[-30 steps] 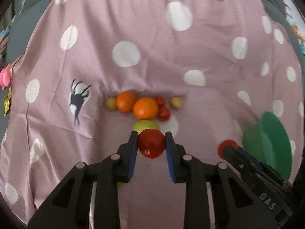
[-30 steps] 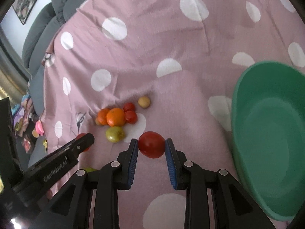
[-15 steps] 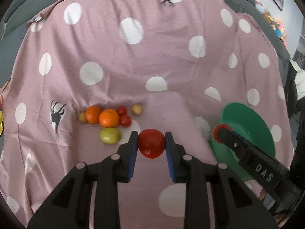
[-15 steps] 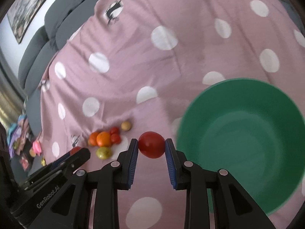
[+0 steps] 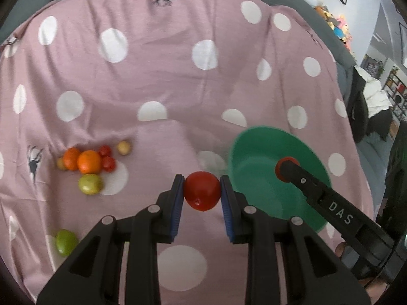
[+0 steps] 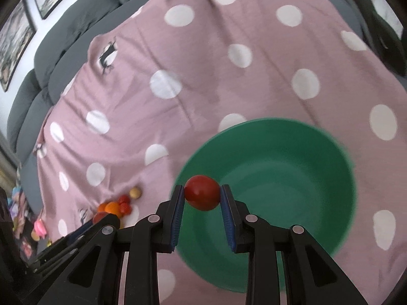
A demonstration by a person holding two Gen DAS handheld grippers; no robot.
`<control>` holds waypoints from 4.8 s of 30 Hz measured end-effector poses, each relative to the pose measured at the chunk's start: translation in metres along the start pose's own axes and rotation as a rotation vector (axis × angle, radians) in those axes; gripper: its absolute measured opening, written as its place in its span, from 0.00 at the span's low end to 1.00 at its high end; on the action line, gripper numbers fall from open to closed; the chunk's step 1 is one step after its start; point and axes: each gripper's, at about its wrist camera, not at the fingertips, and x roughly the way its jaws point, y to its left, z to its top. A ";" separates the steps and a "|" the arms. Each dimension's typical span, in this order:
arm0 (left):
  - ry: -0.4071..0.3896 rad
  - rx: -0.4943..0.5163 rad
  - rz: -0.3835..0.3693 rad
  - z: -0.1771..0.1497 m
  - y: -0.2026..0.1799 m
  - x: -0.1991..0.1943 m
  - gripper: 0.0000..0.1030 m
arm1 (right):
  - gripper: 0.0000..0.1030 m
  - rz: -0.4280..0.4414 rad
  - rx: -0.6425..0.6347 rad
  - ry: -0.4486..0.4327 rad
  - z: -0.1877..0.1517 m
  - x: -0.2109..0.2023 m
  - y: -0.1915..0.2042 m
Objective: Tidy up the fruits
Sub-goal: 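Carry both held tomatoes over the green bowl, then open both tools to drop the tomatoes into the green bowl, then return to the fruit pile and grasp the yellow-green mango with the right tool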
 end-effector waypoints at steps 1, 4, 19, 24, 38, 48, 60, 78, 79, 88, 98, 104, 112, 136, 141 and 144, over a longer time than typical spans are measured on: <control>0.003 0.001 -0.010 0.000 -0.003 0.002 0.27 | 0.29 -0.007 0.006 -0.005 0.001 -0.001 -0.003; 0.009 0.012 -0.029 0.001 -0.010 0.007 0.27 | 0.29 -0.021 0.034 -0.017 0.002 -0.007 -0.014; 0.041 0.163 -0.041 0.004 -0.063 0.032 0.27 | 0.29 -0.073 0.147 -0.038 0.007 -0.016 -0.055; 0.038 0.180 -0.065 0.010 -0.070 0.040 0.27 | 0.29 -0.087 0.171 -0.045 0.007 -0.018 -0.063; 0.089 0.227 -0.104 0.002 -0.085 0.061 0.27 | 0.29 -0.111 0.190 -0.013 0.009 -0.009 -0.064; 0.124 0.216 -0.130 -0.003 -0.088 0.070 0.27 | 0.30 -0.131 0.190 0.011 0.007 -0.004 -0.065; 0.146 0.206 -0.132 -0.004 -0.088 0.076 0.27 | 0.30 -0.155 0.179 0.034 0.005 0.000 -0.063; 0.150 0.165 -0.131 0.000 -0.077 0.069 0.51 | 0.42 -0.183 0.194 0.030 0.005 0.000 -0.068; 0.147 0.161 -0.131 0.000 -0.075 0.067 0.52 | 0.42 -0.190 0.191 0.023 0.005 -0.002 -0.067; 0.074 0.092 -0.045 0.004 -0.035 0.029 0.55 | 0.42 -0.176 0.170 0.006 0.007 -0.004 -0.064; -0.039 -0.155 0.202 -0.021 0.072 -0.036 0.64 | 0.42 -0.134 0.086 -0.003 0.009 -0.003 -0.038; -0.028 -0.330 0.308 -0.043 0.136 -0.049 0.64 | 0.42 -0.123 0.002 0.035 0.003 0.010 -0.009; -0.039 -0.416 0.379 -0.054 0.172 -0.072 0.62 | 0.42 -0.041 -0.136 0.076 -0.012 0.024 0.039; 0.097 -0.426 0.174 -0.063 0.178 -0.035 0.21 | 0.44 0.248 -0.385 0.431 -0.054 0.146 0.188; 0.160 -0.414 0.193 -0.066 0.179 -0.020 0.22 | 0.44 0.238 -0.407 0.477 -0.070 0.169 0.198; 0.177 -0.414 0.203 -0.069 0.181 -0.015 0.22 | 0.44 0.248 -0.407 0.490 -0.078 0.178 0.200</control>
